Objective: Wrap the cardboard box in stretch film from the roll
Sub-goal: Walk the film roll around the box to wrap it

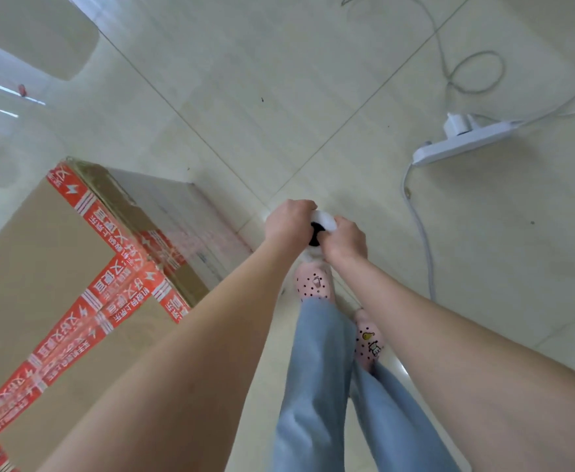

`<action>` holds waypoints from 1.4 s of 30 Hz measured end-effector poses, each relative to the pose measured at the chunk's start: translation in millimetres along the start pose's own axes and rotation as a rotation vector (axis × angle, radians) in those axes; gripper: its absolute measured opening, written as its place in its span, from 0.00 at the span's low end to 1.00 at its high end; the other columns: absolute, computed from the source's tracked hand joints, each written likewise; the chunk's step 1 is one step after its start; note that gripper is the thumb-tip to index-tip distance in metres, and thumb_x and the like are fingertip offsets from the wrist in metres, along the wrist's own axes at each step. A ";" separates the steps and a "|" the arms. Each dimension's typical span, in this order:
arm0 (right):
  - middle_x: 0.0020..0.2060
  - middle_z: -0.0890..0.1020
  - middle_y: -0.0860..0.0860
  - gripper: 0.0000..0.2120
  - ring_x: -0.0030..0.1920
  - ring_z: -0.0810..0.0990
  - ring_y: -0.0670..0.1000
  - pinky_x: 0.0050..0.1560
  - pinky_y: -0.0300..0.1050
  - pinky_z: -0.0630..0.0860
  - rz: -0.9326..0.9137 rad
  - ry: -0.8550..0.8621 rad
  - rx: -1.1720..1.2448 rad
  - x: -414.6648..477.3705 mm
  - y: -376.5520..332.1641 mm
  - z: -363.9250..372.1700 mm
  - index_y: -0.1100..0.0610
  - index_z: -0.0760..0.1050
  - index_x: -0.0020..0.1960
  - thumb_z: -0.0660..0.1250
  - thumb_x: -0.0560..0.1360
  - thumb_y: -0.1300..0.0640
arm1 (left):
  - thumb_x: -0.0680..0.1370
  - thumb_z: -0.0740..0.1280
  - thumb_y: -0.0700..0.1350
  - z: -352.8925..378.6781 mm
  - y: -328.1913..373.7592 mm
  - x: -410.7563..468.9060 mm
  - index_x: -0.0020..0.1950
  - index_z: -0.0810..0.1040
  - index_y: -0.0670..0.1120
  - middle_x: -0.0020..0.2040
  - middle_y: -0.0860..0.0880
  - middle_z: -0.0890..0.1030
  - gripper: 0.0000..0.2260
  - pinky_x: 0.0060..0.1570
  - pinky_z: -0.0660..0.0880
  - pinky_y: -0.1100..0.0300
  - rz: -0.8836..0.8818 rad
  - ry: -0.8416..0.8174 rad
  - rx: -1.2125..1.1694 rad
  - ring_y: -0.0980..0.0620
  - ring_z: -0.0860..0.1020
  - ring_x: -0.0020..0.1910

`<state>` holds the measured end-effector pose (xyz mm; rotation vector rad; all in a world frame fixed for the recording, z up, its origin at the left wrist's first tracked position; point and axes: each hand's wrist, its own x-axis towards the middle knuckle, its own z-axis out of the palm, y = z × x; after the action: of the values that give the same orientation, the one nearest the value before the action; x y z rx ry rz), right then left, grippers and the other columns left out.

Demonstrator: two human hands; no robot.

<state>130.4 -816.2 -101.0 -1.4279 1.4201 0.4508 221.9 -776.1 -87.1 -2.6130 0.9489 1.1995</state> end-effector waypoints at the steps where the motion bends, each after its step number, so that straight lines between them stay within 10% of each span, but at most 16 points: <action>1: 0.48 0.81 0.54 0.07 0.45 0.77 0.57 0.41 0.43 0.70 0.002 0.011 -0.022 1.9 -3.8 -2.0 0.54 0.75 0.48 0.62 0.71 0.59 | 0.74 0.61 0.37 -3.3 1.2 2.7 0.60 0.77 0.47 0.55 0.45 0.79 0.16 0.40 0.68 0.58 0.009 -0.003 0.027 0.44 0.75 0.45; 10: 0.49 0.82 0.50 0.18 0.49 0.78 0.56 0.42 0.42 0.70 -0.080 0.107 -0.180 15.0 -62.6 10.2 0.46 0.76 0.57 0.65 0.68 0.56 | 0.72 0.63 0.40 -30.7 -36.7 26.0 0.41 0.73 0.43 0.37 0.46 0.75 0.01 0.32 0.67 0.58 -0.168 0.060 -0.257 0.43 0.75 0.39; 17: 0.56 0.78 0.51 0.23 0.52 0.78 0.56 0.45 0.42 0.70 -0.082 0.009 -0.068 25.9 -104.1 37.3 0.51 0.69 0.65 0.66 0.70 0.54 | 0.72 0.66 0.51 -52.4 -82.5 36.5 0.49 0.78 0.39 0.41 0.41 0.82 0.16 0.44 0.81 0.49 -0.426 0.059 -0.566 0.42 0.83 0.41; 21: 0.52 0.78 0.55 0.15 0.46 0.80 0.58 0.48 0.54 0.80 -0.023 -0.003 0.035 28.2 -115.8 44.4 0.55 0.71 0.58 0.63 0.71 0.58 | 0.74 0.65 0.50 -64.4 -84.7 46.8 0.53 0.76 0.39 0.43 0.44 0.80 0.15 0.40 0.76 0.55 -0.283 -0.001 -0.421 0.44 0.80 0.43; 29: 0.43 0.80 0.50 0.11 0.43 0.80 0.57 0.43 0.48 0.78 -0.123 0.020 -0.156 40.7 -133.9 37.6 0.49 0.76 0.49 0.63 0.67 0.57 | 0.73 0.61 0.40 -81.5 -78.4 74.4 0.52 0.77 0.45 0.45 0.47 0.77 0.10 0.36 0.67 0.58 -0.111 0.114 -0.159 0.44 0.78 0.46; 37: 0.50 0.79 0.49 0.22 0.50 0.77 0.54 0.44 0.42 0.69 -0.185 0.059 -0.133 45.2 -171.4 59.3 0.51 0.71 0.63 0.67 0.69 0.54 | 0.72 0.65 0.43 -88.3 -117.4 76.8 0.43 0.75 0.40 0.40 0.44 0.80 0.06 0.42 0.81 0.51 -0.459 0.194 -0.755 0.42 0.82 0.39; 42: 0.48 0.79 0.54 0.05 0.48 0.76 0.57 0.41 0.44 0.68 -0.176 -0.027 -0.182 48.9 -188.0 67.5 0.54 0.72 0.47 0.62 0.71 0.57 | 0.73 0.66 0.43 -85.5 -119.7 71.5 0.39 0.74 0.42 0.39 0.45 0.79 0.06 0.35 0.82 0.55 -0.632 0.157 -1.087 0.46 0.81 0.30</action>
<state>335.7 -827.2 -95.8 -1.6718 1.2440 0.4939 382.2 -745.4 -98.1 -3.3152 -0.7814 1.5611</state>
